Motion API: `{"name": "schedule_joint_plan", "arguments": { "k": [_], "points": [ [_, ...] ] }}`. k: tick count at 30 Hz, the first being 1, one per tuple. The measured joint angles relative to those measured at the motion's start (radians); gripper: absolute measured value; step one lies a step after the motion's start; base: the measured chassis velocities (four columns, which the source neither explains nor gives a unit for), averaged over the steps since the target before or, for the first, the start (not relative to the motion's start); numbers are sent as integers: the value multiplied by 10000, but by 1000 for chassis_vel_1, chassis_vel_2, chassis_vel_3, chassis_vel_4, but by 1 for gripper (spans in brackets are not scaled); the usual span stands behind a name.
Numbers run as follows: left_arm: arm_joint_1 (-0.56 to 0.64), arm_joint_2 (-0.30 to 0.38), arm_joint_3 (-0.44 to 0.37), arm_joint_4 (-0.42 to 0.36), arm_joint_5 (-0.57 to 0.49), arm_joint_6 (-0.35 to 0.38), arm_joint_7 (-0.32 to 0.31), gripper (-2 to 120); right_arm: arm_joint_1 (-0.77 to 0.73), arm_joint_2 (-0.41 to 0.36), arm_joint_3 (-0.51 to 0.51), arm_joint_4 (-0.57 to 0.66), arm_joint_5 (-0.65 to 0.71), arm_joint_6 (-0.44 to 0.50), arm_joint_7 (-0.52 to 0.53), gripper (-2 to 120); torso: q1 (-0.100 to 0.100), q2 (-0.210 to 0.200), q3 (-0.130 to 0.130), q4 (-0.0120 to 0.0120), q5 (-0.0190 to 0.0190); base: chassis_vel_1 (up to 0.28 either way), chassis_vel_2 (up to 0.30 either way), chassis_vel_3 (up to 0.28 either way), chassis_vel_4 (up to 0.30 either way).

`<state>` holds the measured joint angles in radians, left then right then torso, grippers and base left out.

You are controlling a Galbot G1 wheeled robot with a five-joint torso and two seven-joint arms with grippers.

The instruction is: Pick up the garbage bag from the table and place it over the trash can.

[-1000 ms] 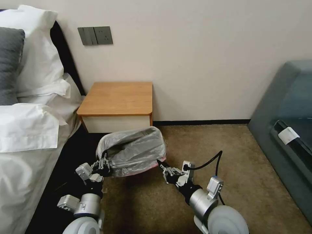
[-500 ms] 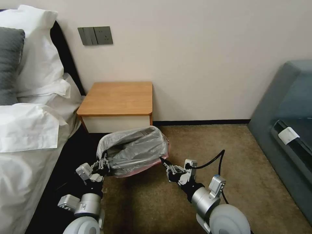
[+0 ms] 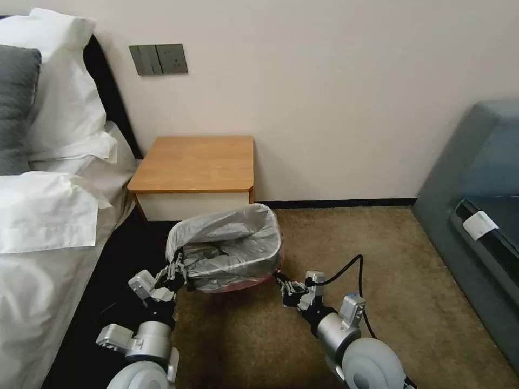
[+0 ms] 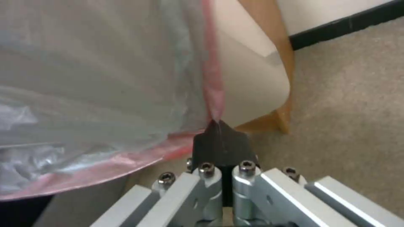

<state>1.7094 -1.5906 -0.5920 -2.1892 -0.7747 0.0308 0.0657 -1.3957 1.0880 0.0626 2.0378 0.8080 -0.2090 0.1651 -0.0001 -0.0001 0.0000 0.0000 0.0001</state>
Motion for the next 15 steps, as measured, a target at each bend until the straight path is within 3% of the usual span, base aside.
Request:
{"name": "schedule_joint_plan", "arguments": {
  "k": [9,15],
  "points": [
    [48,-144,-35,-121,-155,65,-64,11,-52,-60,58,-390,-668,203,-313,0,1,0,0,0,0,0,0,0,0],
    [-152,81,-379,21,-114,314,-421,11,-564,-414,400,-220,-1358,363,-1116,18,1,0,0,1,-2,0,0,0,0]
  ]
}}
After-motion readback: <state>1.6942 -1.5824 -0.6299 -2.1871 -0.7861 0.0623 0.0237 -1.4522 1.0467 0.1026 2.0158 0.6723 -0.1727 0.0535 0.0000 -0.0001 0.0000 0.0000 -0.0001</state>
